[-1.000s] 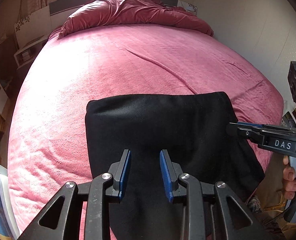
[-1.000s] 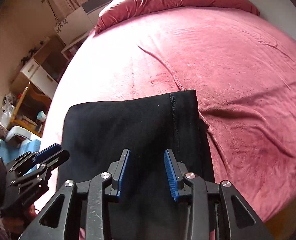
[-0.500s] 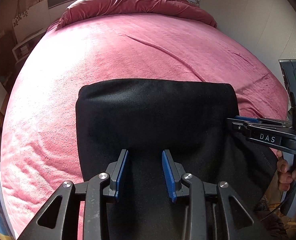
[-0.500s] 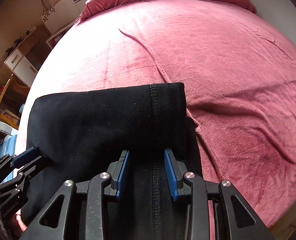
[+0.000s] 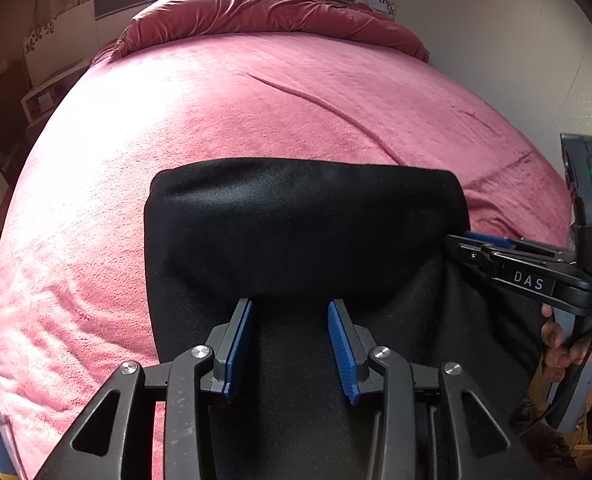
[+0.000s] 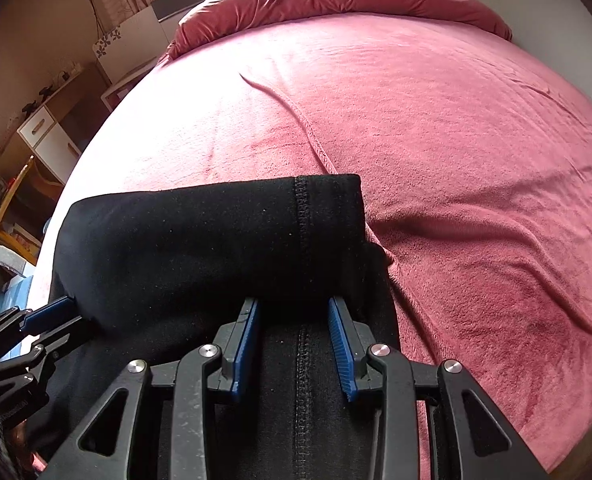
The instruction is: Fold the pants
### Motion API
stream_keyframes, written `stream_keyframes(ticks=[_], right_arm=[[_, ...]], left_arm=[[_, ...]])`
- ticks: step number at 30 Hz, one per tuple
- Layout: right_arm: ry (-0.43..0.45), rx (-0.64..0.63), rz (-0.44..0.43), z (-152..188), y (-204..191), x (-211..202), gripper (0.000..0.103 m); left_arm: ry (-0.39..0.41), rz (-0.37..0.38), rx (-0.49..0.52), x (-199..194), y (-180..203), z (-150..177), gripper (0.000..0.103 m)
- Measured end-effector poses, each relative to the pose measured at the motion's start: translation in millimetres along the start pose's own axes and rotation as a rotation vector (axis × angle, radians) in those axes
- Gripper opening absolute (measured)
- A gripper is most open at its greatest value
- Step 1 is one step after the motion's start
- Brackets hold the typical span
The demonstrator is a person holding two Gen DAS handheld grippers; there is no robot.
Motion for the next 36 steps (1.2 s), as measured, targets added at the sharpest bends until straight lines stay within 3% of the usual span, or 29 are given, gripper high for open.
stream_keyframes(ticks=[2,4,5,6,9,12,14,16,18,20,21,23,26,30,36], right_arm=[[0.003,0.042,-0.083,-2,-4,-12,0.051],[0.026,0.076,-0.119,-5,-2,-28,0.067],[0.034,0.078,-0.121,-5,2,-33,0.074],[0.028,0.086,-0.140,-4,5,-35,0.075],[-0.040,0.126,-0.178,10,18,-28,0.075],[-0.107,0.152,-0.196,22,29,-12,0.077],[-0.138,0.173,-0.241,28,31,-3,0.077],[-0.162,0.208,-0.289,32,32,5,0.074],[-0.164,0.204,-0.307,33,31,5,0.067],[-0.153,0.186,-0.315,31,26,-3,0.051],[-0.148,0.177,-0.311,30,23,-8,0.048],[-0.133,0.157,-0.312,27,16,-16,0.041],[-0.106,0.130,-0.327,16,0,-27,0.040],[-0.076,0.067,-0.373,-15,-32,-22,0.040],[-0.078,0.013,-0.404,-75,-80,26,0.040]], left_arm=[[0.025,0.063,-0.089,-13,-15,-4,0.041],[0.045,0.084,-0.181,-21,-40,-6,0.052],[0.039,0.103,-0.224,-21,-53,-6,0.062],[0.025,0.129,-0.256,-19,-62,-4,0.070],[-0.021,0.196,-0.322,-8,-78,2,0.076],[-0.097,0.311,-0.322,5,-65,9,0.077],[-0.114,0.296,-0.300,16,-57,13,0.077],[-0.180,0.327,-0.309,28,-48,21,0.071],[-0.187,0.324,-0.324,33,-46,26,0.065],[-0.176,0.351,-0.343,29,-46,25,0.055],[-0.164,0.363,-0.345,24,-48,23,0.048],[-0.139,0.386,-0.331,14,-48,15,0.043],[-0.078,0.393,-0.297,-7,-51,4,0.041],[0.013,0.352,-0.307,-27,-82,-26,0.041],[0.052,0.238,-0.341,-11,-146,-69,0.043]])
Point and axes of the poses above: each gripper's, at about its wrist camera, not at the fingertips, and x roughly the way its jaws point, y to its right, z to its underside, the point moved 10 cm from there along x, roughly the way its jaws point, and after that the axes turned 10 degrees about -z, right-handed, at the moved point
